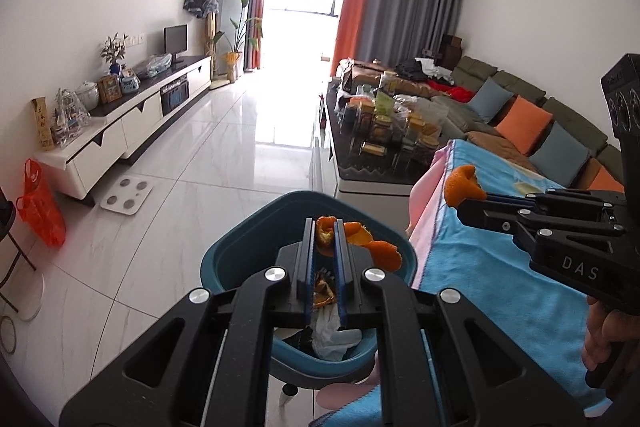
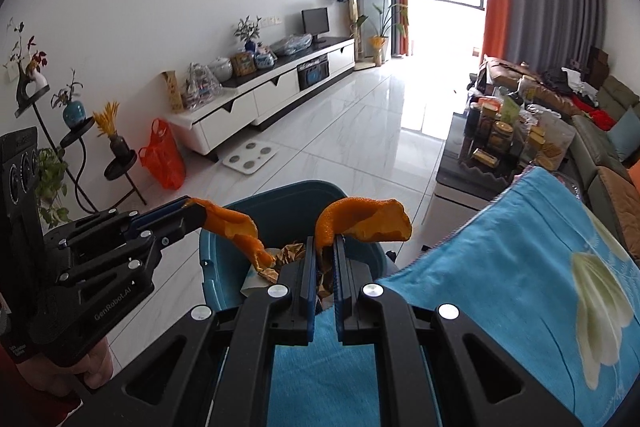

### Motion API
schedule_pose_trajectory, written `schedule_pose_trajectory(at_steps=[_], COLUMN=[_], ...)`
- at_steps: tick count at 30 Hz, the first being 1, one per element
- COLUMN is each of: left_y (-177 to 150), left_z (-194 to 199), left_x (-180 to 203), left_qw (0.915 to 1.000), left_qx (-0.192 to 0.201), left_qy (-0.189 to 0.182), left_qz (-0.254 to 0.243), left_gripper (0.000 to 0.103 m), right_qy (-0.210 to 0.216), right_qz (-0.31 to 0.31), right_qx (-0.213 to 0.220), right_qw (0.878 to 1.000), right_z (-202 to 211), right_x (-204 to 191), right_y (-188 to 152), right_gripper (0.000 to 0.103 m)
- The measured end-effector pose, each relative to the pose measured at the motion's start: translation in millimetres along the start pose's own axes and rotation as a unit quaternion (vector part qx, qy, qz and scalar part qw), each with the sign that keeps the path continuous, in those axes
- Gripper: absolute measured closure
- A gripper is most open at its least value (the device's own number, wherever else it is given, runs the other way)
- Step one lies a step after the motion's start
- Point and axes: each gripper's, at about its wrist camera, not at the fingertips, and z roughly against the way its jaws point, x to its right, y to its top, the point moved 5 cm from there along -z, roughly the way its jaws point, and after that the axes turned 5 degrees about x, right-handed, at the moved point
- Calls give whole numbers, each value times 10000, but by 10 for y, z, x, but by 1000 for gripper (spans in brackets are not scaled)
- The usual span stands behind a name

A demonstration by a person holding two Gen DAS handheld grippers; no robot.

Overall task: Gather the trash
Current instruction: 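Carry both orange peels with both tools over the teal bin, then open both tools to drop the orange peels into the bin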

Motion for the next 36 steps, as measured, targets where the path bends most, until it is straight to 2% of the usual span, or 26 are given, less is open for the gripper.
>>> schedule_pose_trajectory(at_steps=[19, 36], left_y=[-251, -460], left_z=[-885, -1568], left_x=[-149, -67], left_qw=[9981, 9943], left_qx=[-547, -1025], left_qy=[227, 278], left_qz=[155, 66], left_gripper=[94, 94], right_qy=[328, 675], right_qz=[-128, 128], right_qx=[-688, -1563], right_qw=[9970, 9853], right_z=[-617, -1178], right_x=[23, -123], right_y=[-88, -145], right_gripper=[97, 97])
